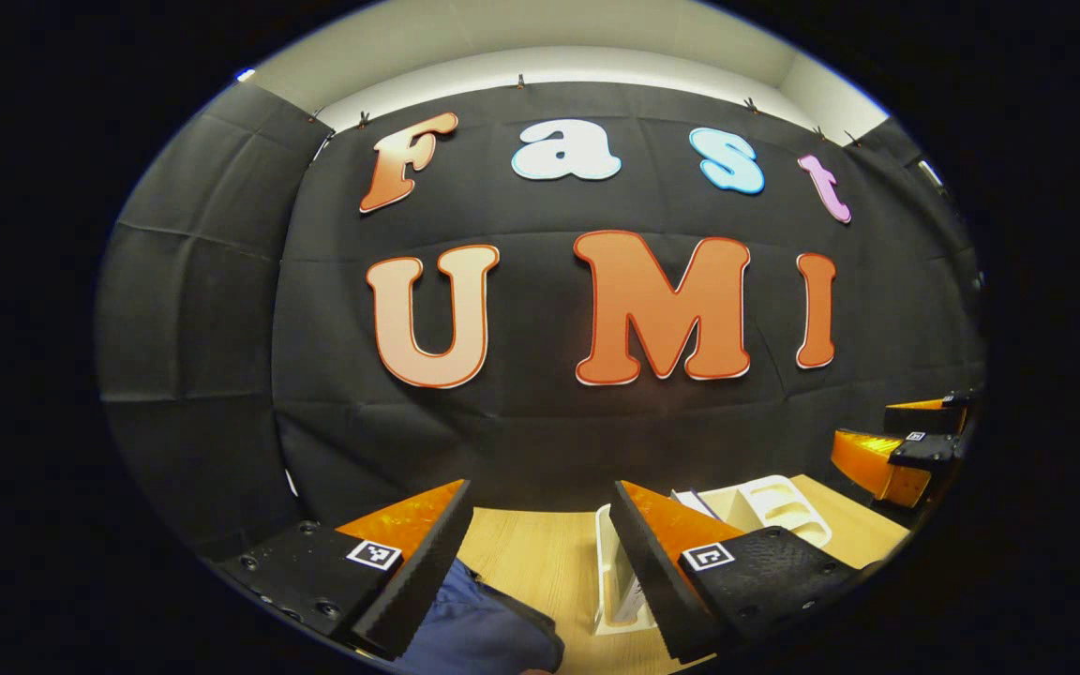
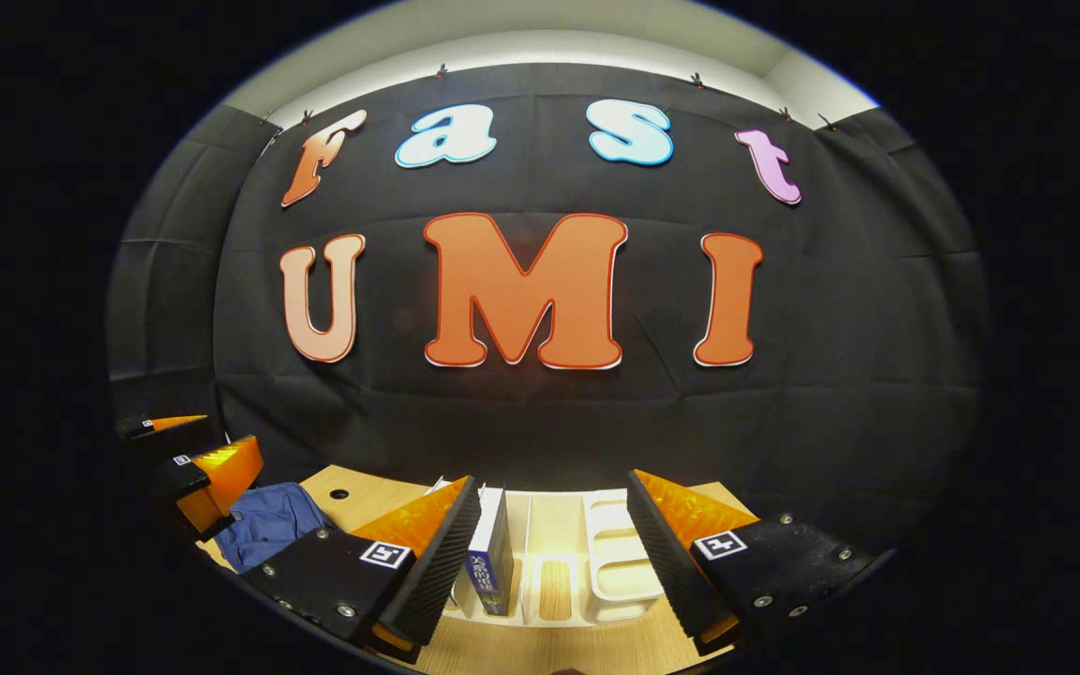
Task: Open the schoolbag, grab two books from the bookshelf and put them into the schoolbag.
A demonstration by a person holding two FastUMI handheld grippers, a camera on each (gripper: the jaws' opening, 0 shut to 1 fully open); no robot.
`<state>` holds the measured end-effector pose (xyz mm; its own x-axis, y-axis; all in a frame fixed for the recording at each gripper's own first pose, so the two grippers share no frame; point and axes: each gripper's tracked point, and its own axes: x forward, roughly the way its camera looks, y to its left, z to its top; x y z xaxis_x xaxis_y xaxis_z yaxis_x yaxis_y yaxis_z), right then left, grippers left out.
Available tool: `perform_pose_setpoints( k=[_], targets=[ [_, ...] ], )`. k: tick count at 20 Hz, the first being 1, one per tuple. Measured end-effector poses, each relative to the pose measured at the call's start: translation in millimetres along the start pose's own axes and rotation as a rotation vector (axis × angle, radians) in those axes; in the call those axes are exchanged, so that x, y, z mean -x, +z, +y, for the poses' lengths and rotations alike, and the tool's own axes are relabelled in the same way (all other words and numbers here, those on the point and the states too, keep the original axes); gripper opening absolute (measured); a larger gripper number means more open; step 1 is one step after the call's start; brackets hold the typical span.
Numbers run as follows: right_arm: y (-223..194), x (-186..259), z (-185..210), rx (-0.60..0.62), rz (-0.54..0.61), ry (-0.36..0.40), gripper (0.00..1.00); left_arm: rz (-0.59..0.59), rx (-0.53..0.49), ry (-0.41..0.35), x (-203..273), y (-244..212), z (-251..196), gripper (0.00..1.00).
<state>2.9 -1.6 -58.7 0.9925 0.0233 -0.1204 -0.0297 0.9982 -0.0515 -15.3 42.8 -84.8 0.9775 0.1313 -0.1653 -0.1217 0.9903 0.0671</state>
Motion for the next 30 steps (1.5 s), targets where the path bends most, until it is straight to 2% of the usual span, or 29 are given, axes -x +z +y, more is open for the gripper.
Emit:
perform_pose_setpoints(
  k=[5,8,12,18,21,26,30],
  targets=[
    [-20.5,2.7,-8.4,0.023,0.045,-0.001,0.93,0.259,-0.060,-0.041,0.4,-87.1,-7.2,0.92],
    [-33.0,1.4,-20.6,0.014,0.074,-0.014,0.94,0.458,-0.146,-0.063,10.1,-143.7,-5.5,0.93],
    [-46.1,-0.9,-43.7,0.017,0.103,-0.053,0.94,0.600,-0.257,-0.058,27.7,-201.3,5.1,0.95],
    [-67.8,0.6,-71.9,0.021,0.147,-0.111,0.94,0.672,-0.470,-0.051,42.7,-257.3,17.9,0.98],
    [-75.1,2.1,-79.3,0.022,0.163,-0.130,0.93,0.701,-0.579,-0.072,52.7,-281.5,18.7,0.98],
    [-84.1,5.9,-86.7,0.029,0.185,-0.148,0.94,0.722,-0.747,-0.055,66.7,-311.4,23.2,0.97],
    [-87.2,8.4,-87.8,0.039,0.194,-0.151,0.94,0.665,-0.900,-0.063,67.6,-316.1,17.0,0.97]
  ],
)
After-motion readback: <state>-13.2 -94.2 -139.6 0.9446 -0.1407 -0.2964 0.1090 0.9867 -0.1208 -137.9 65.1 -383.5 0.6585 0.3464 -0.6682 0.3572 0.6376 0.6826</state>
